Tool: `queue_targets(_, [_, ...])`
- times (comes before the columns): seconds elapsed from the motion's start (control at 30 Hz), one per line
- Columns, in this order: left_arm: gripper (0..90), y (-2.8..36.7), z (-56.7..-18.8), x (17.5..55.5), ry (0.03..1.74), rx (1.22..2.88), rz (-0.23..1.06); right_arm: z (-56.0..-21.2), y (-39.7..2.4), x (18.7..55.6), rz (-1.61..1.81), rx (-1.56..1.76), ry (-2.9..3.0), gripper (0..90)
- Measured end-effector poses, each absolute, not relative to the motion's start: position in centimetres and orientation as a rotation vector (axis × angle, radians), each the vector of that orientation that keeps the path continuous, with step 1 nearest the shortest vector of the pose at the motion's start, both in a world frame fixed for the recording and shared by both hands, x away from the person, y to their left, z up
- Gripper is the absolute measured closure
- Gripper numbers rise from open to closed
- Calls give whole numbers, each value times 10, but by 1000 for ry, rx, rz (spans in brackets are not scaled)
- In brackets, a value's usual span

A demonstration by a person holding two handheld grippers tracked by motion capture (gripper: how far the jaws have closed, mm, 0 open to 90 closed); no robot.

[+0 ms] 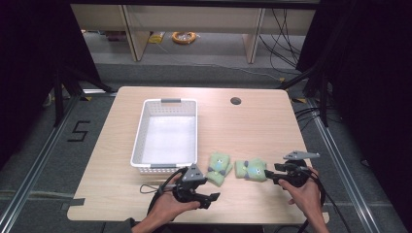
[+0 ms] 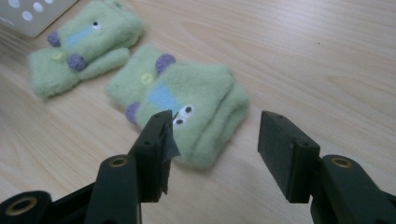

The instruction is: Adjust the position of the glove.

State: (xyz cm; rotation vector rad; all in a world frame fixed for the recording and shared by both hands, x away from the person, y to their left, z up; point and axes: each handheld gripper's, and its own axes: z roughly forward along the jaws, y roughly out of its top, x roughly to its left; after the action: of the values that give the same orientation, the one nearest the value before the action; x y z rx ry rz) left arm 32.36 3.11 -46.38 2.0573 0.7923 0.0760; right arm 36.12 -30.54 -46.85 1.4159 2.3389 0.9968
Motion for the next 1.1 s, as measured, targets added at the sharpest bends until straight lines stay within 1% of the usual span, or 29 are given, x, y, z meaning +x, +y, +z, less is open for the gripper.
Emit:
queue_targets(0.07, [358, 20, -463, 330, 824, 2041, 51, -469, -304, 365, 994, 1380, 2354, 480])
queue_targets(0.13, [392, 11, -464, 340, 809, 2057, 59, -467, -302, 368, 996, 1403, 2356, 486])
queue_targets(0.2, [401, 2, -466, 348, 813, 2074, 71, -468, -302, 369, 983, 1383, 2360, 486])
queue_targets(0.27, [436, -7, -470, 357, 782, 2126, 101, -468, -302, 372, 997, 1384, 2372, 484])
queue_targets(0.33, [453, -17, -473, 365, 796, 2137, 84, -470, -301, 374, 994, 1405, 2375, 482])
queue_targets(0.43, [466, -36, -478, 375, 796, 2150, 93, -472, -301, 378, 981, 1400, 2369, 482])
queue_targets(0.53, [468, -44, -480, 378, 803, 2170, 96, -474, -303, 383, 986, 1354, 2392, 482])
queue_targets(0.57, [468, -48, -483, 380, 799, 2184, 109, -472, -302, 383, 977, 1395, 2397, 482])
queue_targets(0.6, [467, -50, -484, 382, 792, 2195, 126, -474, -303, 387, 981, 1356, 2405, 482])
queue_targets(0.63, [472, -55, -487, 385, 809, 2189, 114, -474, -302, 389, 973, 1348, 2403, 482])
queue_targets(0.67, [475, -55, -487, 385, 809, 2189, 114, -474, -302, 389, 973, 1348, 2403, 482])
queue_targets(0.7, [475, -57, -488, 387, 813, 2187, 108, -472, -299, 387, 955, 1419, 2419, 483])
queue_targets(0.77, [481, -62, -490, 389, 818, 2195, 125, -474, -299, 391, 947, 1397, 2428, 483])
queue_targets(0.8, [481, -65, -491, 391, 812, 2216, 138, -472, -297, 390, 929, 1464, 2428, 483])
queue_targets(0.9, [488, -70, -494, 396, 838, 2202, 122, -473, -297, 396, 928, 1449, 2430, 491])
queue_targets(1.0, [496, -73, -496, 398, 833, 2230, 145, -474, -296, 399, 919, 1459, 2449, 500])
queue_targets(1.1, [496, -74, -498, 400, 833, 2273, 138, -477, -296, 402, 921, 1451, 2463, 501])
